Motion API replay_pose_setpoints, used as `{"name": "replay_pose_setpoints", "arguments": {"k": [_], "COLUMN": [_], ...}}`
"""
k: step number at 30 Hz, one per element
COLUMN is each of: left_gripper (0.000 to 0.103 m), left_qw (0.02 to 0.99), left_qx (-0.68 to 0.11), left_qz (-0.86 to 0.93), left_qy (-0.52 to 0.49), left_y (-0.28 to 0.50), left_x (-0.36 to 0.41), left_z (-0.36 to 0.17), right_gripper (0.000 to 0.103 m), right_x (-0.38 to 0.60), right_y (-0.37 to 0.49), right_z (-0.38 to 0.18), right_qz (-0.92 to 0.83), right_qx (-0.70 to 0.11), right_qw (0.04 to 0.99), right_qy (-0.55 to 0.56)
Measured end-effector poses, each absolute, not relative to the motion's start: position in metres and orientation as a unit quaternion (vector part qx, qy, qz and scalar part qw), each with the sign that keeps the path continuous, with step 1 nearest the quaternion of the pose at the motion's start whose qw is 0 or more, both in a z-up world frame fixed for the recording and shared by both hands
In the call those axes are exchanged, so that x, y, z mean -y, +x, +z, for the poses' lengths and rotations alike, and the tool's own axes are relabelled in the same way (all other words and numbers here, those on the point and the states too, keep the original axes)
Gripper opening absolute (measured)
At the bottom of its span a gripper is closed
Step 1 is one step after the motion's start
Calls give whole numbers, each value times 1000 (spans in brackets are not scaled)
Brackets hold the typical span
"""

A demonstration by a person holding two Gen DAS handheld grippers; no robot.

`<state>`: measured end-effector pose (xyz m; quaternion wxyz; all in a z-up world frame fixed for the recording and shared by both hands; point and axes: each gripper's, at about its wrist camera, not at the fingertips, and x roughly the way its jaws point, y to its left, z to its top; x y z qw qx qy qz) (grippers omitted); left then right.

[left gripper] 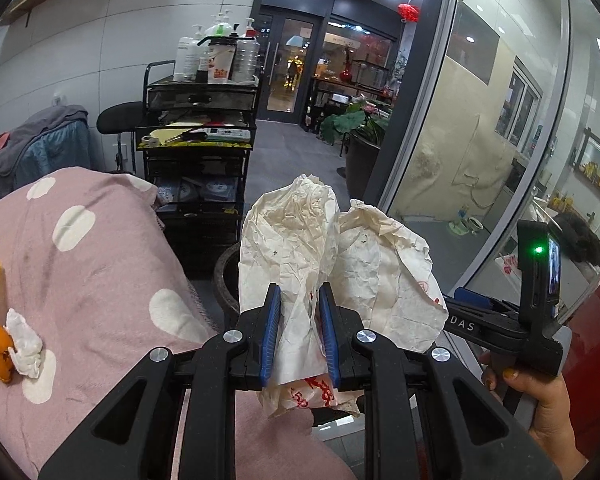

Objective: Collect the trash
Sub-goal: 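Lower the paper bag into the bin and open the left tool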

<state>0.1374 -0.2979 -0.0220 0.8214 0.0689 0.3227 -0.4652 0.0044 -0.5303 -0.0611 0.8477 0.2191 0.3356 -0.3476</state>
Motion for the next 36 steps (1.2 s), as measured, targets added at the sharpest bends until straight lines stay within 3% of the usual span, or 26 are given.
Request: {"name": "replay_pose_setpoints", "arguments": {"k": [19,25,28,33,36], "left_gripper": [20,24,39,81,90], "left_qw": [779,774,774,784,788], "left_qx": [-363,-376,-377,-363,-356], "left_qz": [-491,-487,-483,-474,-474], "left_qy": [140,152,160,171,167], "left_y": [133,134,135,133,133], "left_x": [381,395,402,403,398], "left_z": [-46,-55,-57,-56,-55], "right_gripper": [79,86,86,86,88], "right_x": [559,562,564,566,566], "right_y": [-41,-51,-56,-59,-60], "right_z": [-52,-51,-50,-49,-49], "right_qz": [-435,-443,-444,-449,-448], "right_qx": [-300,-292,-290,-288,-287], "right_qw": [821,817,816,813,812], "right_qy": [217,225,232,234,238]}}
